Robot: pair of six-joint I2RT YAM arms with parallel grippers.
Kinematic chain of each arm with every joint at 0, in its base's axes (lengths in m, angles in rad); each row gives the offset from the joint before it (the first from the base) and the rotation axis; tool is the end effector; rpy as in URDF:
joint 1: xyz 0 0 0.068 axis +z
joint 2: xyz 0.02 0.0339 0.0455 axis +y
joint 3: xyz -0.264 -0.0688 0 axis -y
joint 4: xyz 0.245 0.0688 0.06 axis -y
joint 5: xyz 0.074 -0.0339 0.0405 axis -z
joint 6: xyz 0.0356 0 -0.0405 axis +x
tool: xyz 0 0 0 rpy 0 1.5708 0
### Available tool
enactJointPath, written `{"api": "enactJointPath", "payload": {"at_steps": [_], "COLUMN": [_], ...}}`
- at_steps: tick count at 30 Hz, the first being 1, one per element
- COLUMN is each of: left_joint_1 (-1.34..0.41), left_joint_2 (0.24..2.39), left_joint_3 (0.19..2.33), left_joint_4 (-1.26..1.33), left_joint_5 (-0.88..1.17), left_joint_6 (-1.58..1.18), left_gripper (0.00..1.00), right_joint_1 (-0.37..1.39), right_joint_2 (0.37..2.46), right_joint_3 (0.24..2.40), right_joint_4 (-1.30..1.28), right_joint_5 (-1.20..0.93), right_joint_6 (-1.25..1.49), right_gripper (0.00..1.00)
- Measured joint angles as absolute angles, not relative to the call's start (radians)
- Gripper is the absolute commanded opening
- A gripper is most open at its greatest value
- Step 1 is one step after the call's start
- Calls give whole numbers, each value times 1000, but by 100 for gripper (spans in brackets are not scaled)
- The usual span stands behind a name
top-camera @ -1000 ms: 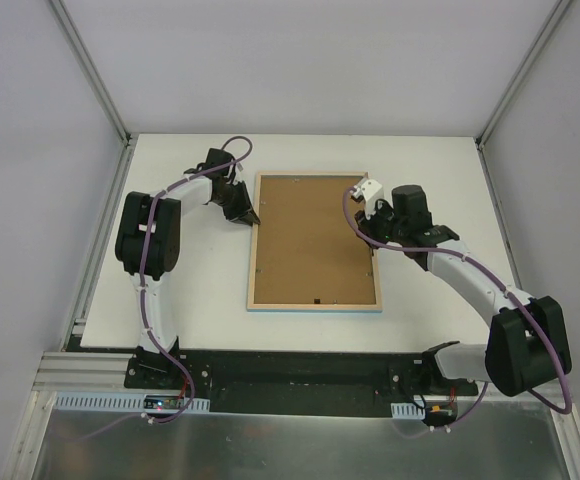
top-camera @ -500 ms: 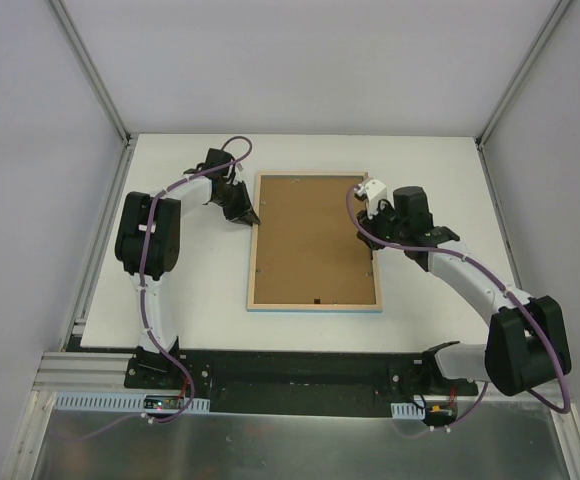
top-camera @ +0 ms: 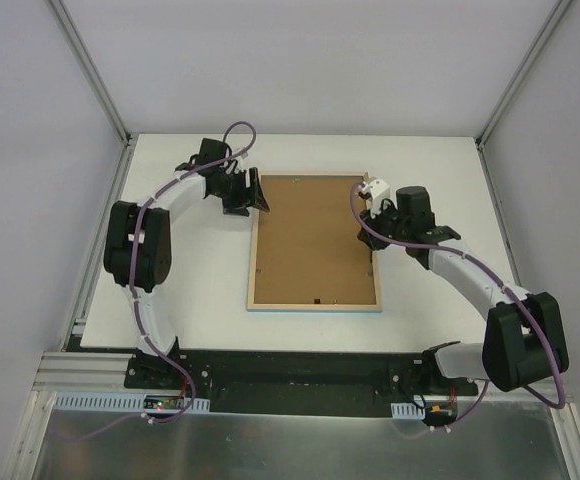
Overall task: Take the photo out of the frame
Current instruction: Release the photo frame item from the photo frame.
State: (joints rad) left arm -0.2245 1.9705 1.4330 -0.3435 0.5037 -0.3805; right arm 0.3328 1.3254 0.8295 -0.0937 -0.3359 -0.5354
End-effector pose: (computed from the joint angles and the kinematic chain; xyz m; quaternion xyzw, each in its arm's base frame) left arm 0.4162 -0.1127 0.2017 0.0130 0.9152 -0.3214 0.2427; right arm 0.2696 0.1056 0.2460 -0.4372 0.7559 0.0997 0.4771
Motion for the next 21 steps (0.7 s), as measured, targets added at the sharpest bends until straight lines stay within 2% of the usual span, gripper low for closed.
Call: {"api": "enactJointPath", "payload": {"at_steps": [5, 10, 15, 21], "left_joint_1": [-268, -463, -652, -758], "left_joint_2": [1827, 1664, 1643, 1602], "left_joint_3": [1404, 1251, 1116, 1010], "left_joint_4": [-317, -286, -290, -296], "left_joint_5": [594, 633, 632, 582], "left_joint_6": [-160, 85, 263, 408], "left_gripper": [68, 68, 68, 68], "right_joint_1": [308, 270, 229, 178], "right_joint_2": [1333, 1353, 1355, 1355], "right_joint_3": [830, 830, 830, 819], "right_joint_4": [-83, -71, -56, -27], "right_joint_5": [-372, -396, -425, -471], "right_joint_6": [-500, -452, -410, -364], "right_gripper": [1, 1, 1, 1]}}
